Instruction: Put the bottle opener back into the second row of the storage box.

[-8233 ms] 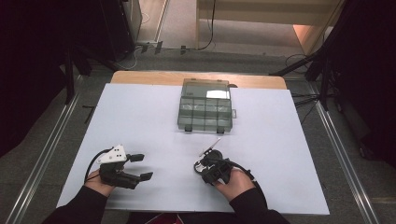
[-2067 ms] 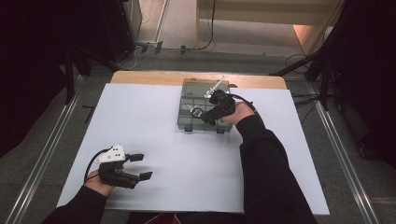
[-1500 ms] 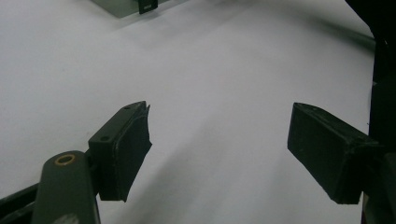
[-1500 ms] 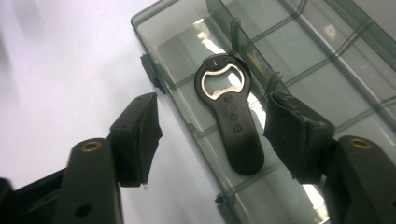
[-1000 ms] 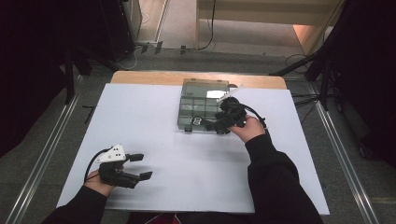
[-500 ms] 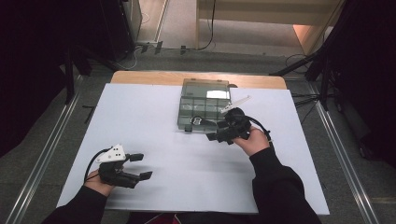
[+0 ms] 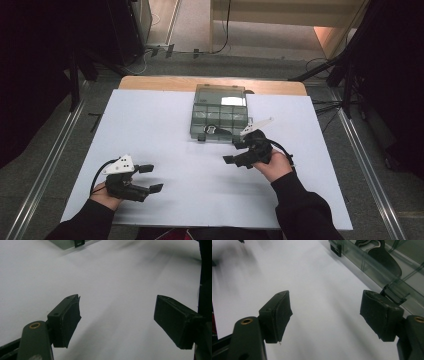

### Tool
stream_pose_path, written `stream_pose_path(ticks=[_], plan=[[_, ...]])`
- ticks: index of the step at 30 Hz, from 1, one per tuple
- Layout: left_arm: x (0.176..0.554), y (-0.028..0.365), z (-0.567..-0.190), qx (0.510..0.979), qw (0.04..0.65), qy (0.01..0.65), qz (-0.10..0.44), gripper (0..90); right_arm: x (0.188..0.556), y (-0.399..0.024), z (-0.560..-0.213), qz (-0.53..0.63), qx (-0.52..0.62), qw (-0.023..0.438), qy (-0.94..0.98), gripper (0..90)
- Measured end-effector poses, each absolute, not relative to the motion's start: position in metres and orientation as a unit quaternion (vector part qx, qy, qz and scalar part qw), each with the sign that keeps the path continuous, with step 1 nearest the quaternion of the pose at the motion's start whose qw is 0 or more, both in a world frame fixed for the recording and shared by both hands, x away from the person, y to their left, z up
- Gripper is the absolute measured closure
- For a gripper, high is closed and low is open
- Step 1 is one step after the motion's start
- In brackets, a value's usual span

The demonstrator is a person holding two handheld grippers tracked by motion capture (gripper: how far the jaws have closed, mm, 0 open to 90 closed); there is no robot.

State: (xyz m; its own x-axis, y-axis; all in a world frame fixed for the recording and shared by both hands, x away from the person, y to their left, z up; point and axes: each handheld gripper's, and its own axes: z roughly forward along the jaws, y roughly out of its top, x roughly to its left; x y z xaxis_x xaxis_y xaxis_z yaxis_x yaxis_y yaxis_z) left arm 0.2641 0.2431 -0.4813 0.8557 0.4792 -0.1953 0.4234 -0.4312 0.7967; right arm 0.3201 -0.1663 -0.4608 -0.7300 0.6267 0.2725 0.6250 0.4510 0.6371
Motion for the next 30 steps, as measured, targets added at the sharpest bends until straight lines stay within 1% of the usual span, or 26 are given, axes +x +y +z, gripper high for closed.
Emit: stream_pose_path(ticks=[8, 15, 30], plan=[[0.264, 0.243, -0.481, 0.845, 0.462, 0.267, 0.03, 21.1, 0.303, -0.176, -0.466, 0.381, 0.358, 0.016, 0.852, 25.8], [0.264, 0.243, -0.481, 0.845, 0.462, 0.267, 0.031, 21.1, 0.288, -0.188, -0.468, 0.392, 0.361, 0.017, 0.846, 25.8], [0.264, 0.243, -0.481, 0.845, 0.462, 0.267, 0.03, 21.1, 0.271, -0.213, -0.48, 0.391, 0.372, 0.028, 0.842, 25.5]])
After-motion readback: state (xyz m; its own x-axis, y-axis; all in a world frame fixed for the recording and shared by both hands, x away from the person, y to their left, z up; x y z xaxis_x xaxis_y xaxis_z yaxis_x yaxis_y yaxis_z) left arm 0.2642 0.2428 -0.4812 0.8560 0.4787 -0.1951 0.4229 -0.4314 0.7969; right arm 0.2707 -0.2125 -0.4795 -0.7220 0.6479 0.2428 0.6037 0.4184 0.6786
